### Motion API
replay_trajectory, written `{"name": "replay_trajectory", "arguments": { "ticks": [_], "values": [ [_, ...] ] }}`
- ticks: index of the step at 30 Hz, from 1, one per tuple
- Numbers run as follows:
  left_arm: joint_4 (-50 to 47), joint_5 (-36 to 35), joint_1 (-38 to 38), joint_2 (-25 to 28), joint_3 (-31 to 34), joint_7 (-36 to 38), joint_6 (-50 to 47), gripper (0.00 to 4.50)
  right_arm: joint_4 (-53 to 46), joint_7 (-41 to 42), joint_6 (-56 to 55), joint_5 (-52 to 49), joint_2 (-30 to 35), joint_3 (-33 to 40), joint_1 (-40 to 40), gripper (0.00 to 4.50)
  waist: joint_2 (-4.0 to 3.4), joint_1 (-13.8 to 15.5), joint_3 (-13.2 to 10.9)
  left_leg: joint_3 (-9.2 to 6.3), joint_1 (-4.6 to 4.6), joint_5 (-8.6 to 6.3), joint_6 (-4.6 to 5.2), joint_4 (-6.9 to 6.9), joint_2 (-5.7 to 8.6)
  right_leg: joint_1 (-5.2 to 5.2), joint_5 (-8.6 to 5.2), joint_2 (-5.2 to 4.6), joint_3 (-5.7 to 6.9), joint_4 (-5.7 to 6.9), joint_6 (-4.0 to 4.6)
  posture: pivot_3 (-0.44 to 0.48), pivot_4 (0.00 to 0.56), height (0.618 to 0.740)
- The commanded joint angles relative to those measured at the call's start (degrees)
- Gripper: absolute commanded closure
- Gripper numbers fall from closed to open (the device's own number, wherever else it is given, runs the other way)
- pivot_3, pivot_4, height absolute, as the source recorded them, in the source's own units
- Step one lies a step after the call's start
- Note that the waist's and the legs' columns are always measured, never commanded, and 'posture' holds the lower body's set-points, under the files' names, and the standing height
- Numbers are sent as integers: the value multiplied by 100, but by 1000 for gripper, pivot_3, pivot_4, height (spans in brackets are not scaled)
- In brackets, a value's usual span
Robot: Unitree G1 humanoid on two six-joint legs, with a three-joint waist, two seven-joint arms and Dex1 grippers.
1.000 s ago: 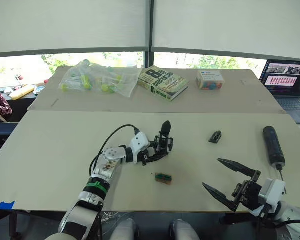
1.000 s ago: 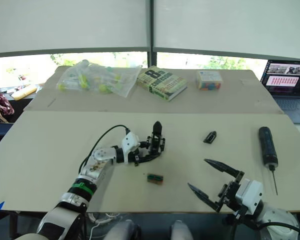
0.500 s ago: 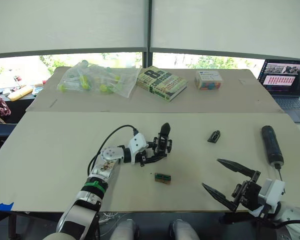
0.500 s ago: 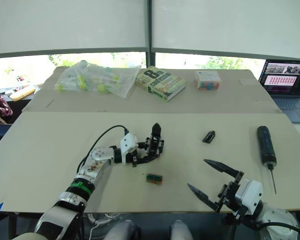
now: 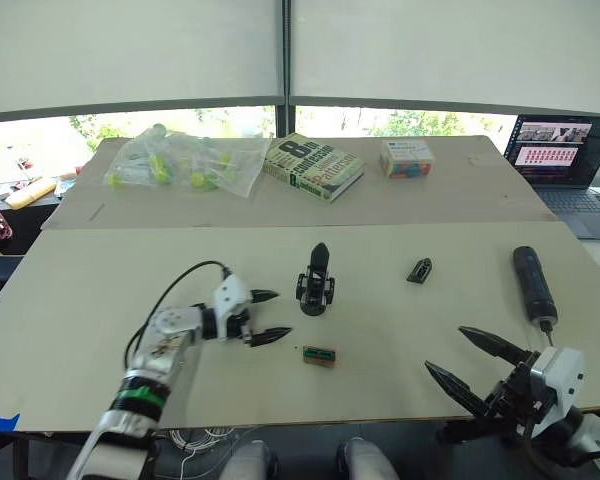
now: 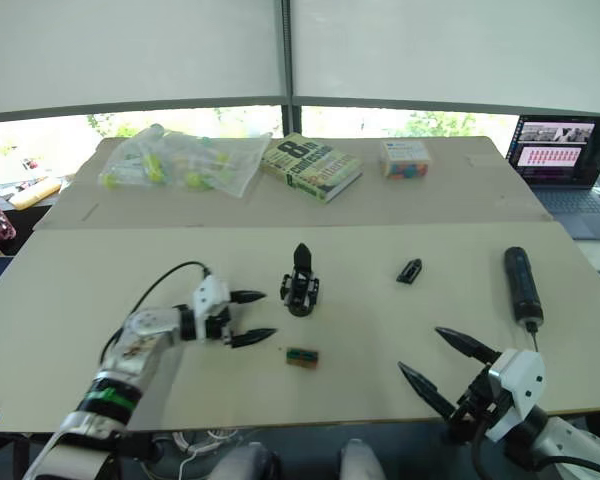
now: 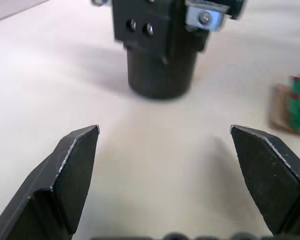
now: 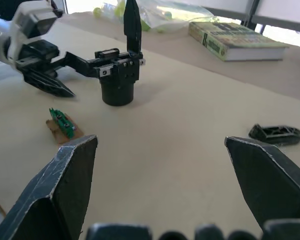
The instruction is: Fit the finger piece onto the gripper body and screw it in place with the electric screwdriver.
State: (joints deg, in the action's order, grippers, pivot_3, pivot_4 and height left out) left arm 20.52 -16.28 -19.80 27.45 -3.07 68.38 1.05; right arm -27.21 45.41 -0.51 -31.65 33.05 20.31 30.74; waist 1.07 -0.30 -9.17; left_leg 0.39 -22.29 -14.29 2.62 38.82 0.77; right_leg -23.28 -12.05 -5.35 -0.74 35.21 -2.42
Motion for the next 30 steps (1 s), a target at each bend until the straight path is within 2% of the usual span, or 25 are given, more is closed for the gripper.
{"name": "replay_trajectory", "arguments": {
  "ticks": [1, 5, 7, 11, 13, 15, 17, 19, 21, 24, 30],
  "values": [
    [-906, -713, 127, 280, 468, 261, -324, 65, -399, -408, 348, 179, 1, 128, 86, 0, 1, 29, 0, 1, -5, 0, 0, 3, 0, -3, 0, -7, 0, -1, 0, 0, 150, 740],
    [-1574, -961, 289, 482, 644, 169, -675, 65, -675, -1168, 1295, 578, 112, -68, -194, 0, 1, 107, 0, 1, -9, 0, 0, 5, 4, 0, -1, -31, 4, -13, 0, 0, 150, 740],
    [-1872, -1046, 345, 534, 668, 98, -843, 65, -884, -1634, 2099, 291, 166, -132, -796, 0, 1, 102, 0, 2, -11, 0, 0, 4, 13, 0, -4, -32, 3, -16, 4, 0, 150, 740],
    [-2253, -1148, 347, 480, 685, -101, -1062, 65, -908, -2610, 4281, -350, 416, -235, -2468, 0, 4, 33, -2, 5, -16, 1, 1, 7, 18, -9, 2, -26, -5, -13, 1, 0, 150, 740],
    [-2520, -1341, 388, 544, 577, -41, -1452, 65, -539, -3082, 5653, -725, 471, -289, -3611, 0, 4, 52, -3, 3, -15, 1, 1, 6, 16, -10, 3, -16, 0, -11, 3, 0, 150, 740],
    [-2723, -1341, 428, 502, 484, -80, -1514, 65, 87, -3663, 6985, -914, 184, -203, -4864, 0, 6, 36, -5, 1, -19, 1, 1, 5, 14, -14, 3, 1, 1, -8, 4, 0, 150, 740],
    [-2856, -1347, 451, 400, 443, -203, -1528, 65, 798, -4244, 8060, -567, -196, -85, -5982, 0, 5, 37, -5, 1, -42, 2, 1, 6, 18, -37, 6, -1, -2, -6, 8, 0, 150, 740],
    [-2952, -1347, 487, 342, 390, -284, -1554, 65, 1317, -4616, 8735, -191, -480, 24, -6758, 0, 5, 50, -4, 2, -79, 5, -2, 12, 23, -84, 16, 1, -4, 11, 14, 0, 150, 740],
    [-3040, -1329, 599, 292, 329, -330, -1509, 65, 1882, -4885, 8918, 121, -770, 176, -7333, 0, 5, 87, -4, 1, -110, 9, -5, 12, 29, -115, 17, 1, 0, 26, 13, 0, 150, 740],
    [-3121, -1326, 656, 258, 291, -408, -1489, 65, 2358, -5081, 9094, 493, -1027, 359, -7762, 0, 3, 100, -3, 1, -132, 8, -4, 8, 34, -131, 17, -1, 6, 56, 13, 0, 150, 740],
    [-3209, -1340, 741, 240, 315, -534, -1421, 65, 2858, -5051, 9238, 995, -925, -144, -7830, 0, 3, 49, -3, 9, -142, 7, 7, 16, 41, -132, 18, -4, 8, 53, 9, 0, 150, 740]
  ]
}}
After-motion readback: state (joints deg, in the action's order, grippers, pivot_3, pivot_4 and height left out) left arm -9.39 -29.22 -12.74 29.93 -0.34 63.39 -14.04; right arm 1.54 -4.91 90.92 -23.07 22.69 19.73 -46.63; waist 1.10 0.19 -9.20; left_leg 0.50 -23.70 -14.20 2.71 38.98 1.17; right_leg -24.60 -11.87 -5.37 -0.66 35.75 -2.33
